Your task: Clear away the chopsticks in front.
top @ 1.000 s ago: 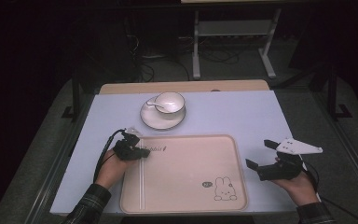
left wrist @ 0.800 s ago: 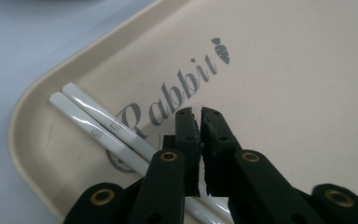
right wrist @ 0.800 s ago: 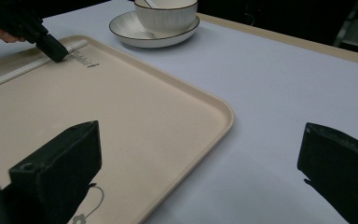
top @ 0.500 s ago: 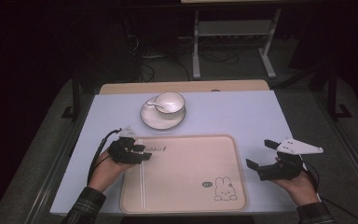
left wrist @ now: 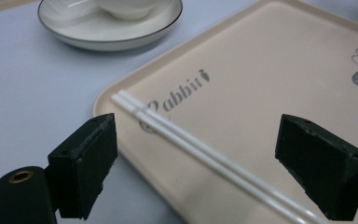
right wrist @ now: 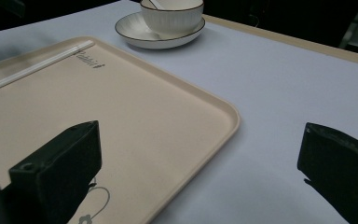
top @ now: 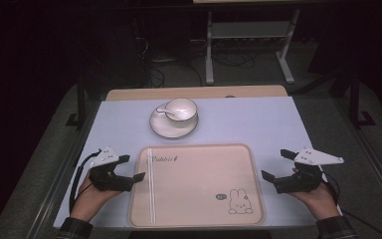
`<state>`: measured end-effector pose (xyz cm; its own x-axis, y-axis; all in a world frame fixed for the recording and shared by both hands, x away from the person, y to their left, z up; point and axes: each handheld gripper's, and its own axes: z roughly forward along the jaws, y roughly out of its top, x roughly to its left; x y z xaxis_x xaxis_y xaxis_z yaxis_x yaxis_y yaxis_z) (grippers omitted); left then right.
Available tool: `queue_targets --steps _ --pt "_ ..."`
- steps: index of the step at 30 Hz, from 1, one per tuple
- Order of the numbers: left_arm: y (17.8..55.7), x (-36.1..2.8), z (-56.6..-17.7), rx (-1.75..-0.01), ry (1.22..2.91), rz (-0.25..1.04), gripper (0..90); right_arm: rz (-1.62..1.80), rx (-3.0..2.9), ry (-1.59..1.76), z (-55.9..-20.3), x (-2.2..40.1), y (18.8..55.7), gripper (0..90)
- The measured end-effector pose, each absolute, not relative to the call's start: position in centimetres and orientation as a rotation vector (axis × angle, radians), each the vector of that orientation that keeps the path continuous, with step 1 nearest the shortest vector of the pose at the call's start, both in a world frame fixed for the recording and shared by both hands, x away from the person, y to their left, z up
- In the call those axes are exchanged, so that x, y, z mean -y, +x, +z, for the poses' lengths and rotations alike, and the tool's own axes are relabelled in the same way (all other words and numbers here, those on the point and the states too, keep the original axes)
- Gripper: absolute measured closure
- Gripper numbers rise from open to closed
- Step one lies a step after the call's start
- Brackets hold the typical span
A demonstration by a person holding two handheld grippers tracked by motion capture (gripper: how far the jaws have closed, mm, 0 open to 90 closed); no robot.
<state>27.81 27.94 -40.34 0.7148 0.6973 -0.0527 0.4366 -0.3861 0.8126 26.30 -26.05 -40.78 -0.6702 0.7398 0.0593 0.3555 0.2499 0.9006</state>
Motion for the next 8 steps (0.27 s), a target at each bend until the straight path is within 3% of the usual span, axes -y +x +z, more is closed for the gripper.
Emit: queue_targets --steps 8 --pt "27.81 -28.07 -40.68 -0.870 2.050 0.380 12.4 1.398 -2.149 1.000 -40.77 26.05 26.27 0.0"
